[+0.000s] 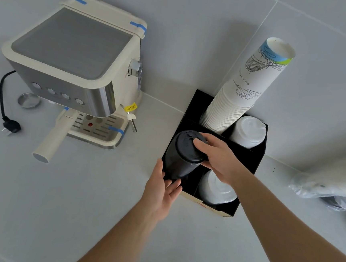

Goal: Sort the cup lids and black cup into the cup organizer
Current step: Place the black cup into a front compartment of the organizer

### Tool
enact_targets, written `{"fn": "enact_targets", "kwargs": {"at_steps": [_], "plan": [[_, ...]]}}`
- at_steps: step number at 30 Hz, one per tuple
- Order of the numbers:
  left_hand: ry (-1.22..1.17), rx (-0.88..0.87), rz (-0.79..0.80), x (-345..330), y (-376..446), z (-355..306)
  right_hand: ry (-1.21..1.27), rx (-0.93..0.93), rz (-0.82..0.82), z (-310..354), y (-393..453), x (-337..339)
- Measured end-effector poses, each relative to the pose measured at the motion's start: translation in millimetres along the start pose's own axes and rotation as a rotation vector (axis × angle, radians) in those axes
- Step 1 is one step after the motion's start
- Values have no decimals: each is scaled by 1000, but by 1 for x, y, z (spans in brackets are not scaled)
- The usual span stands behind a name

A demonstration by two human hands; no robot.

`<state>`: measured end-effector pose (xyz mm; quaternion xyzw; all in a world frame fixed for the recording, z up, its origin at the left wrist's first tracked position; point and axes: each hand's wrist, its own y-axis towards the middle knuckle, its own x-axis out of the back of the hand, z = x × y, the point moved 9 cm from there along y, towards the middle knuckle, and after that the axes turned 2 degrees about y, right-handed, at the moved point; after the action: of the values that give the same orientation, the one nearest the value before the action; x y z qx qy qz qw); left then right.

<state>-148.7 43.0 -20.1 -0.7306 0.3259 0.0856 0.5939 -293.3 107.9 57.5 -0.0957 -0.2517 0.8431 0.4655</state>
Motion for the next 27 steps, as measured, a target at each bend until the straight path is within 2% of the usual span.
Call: {"fn": "enact_targets", "kwargs": {"at_steps": [7, 12, 20, 27], "plan": [[185, -24, -5, 5, -2, -8, -84, 93, -6, 3, -1, 2], [406, -135, 64, -12, -8, -21, -116, 114, -13, 3, -1, 4], [652, -176, 27, -31, -7, -34, -155, 97, -208, -9, -11, 25], [749, -234, -19, -21, -10, -49, -143, 57, -225, -6, -22, 35]]}}
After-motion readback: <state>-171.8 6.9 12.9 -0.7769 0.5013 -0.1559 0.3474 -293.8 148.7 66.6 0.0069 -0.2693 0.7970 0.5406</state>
